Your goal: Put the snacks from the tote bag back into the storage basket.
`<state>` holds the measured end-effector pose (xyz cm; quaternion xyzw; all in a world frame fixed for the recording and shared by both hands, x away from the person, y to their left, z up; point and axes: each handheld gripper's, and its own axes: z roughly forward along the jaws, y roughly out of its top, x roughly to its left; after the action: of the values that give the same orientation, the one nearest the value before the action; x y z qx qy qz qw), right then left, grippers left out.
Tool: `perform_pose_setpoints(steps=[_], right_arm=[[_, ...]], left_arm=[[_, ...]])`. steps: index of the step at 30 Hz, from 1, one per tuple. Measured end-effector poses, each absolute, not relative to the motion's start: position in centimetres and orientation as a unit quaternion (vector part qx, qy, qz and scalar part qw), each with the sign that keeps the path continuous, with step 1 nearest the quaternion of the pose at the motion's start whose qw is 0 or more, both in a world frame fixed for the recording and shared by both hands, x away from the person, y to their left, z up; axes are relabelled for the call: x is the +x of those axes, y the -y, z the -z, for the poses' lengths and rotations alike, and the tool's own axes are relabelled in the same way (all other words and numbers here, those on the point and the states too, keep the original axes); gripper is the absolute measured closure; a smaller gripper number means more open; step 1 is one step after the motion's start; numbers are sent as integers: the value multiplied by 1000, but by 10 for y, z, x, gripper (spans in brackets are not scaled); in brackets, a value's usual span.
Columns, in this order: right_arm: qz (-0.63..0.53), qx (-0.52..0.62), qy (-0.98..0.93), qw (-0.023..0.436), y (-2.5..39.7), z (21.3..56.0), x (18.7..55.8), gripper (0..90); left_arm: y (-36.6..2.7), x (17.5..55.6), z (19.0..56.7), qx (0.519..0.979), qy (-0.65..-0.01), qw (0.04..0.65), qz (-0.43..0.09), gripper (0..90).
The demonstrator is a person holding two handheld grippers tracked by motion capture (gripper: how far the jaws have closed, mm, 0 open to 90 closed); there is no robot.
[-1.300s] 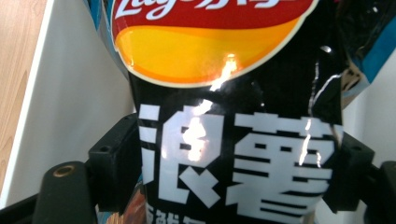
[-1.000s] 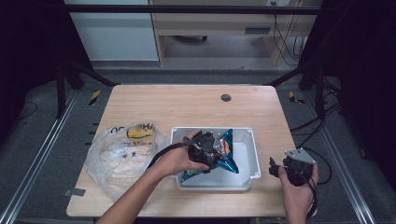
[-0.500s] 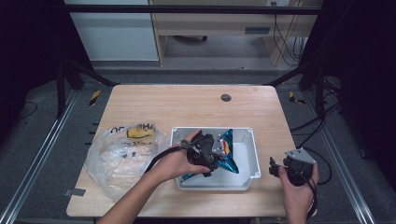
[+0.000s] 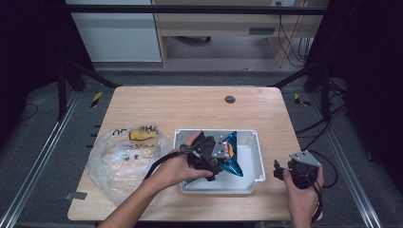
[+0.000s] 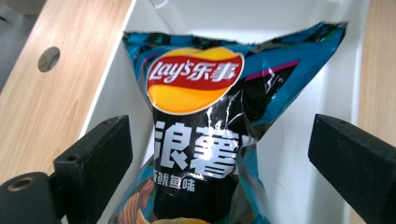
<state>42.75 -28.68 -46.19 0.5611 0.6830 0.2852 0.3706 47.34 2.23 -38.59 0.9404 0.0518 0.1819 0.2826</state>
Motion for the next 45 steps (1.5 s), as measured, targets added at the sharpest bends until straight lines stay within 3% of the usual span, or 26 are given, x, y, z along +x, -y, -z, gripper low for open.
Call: perform_pose_setpoints(steps=[28, 45], right_arm=[[-283, 559, -682, 377, 284, 460, 426, 81], [-283, 561, -679, 379, 284, 458, 423, 81]], left_arm=[[-54, 442, 346, 916, -119, 329, -195, 62], [-96, 423, 334, 906, -126, 347, -208, 53]])
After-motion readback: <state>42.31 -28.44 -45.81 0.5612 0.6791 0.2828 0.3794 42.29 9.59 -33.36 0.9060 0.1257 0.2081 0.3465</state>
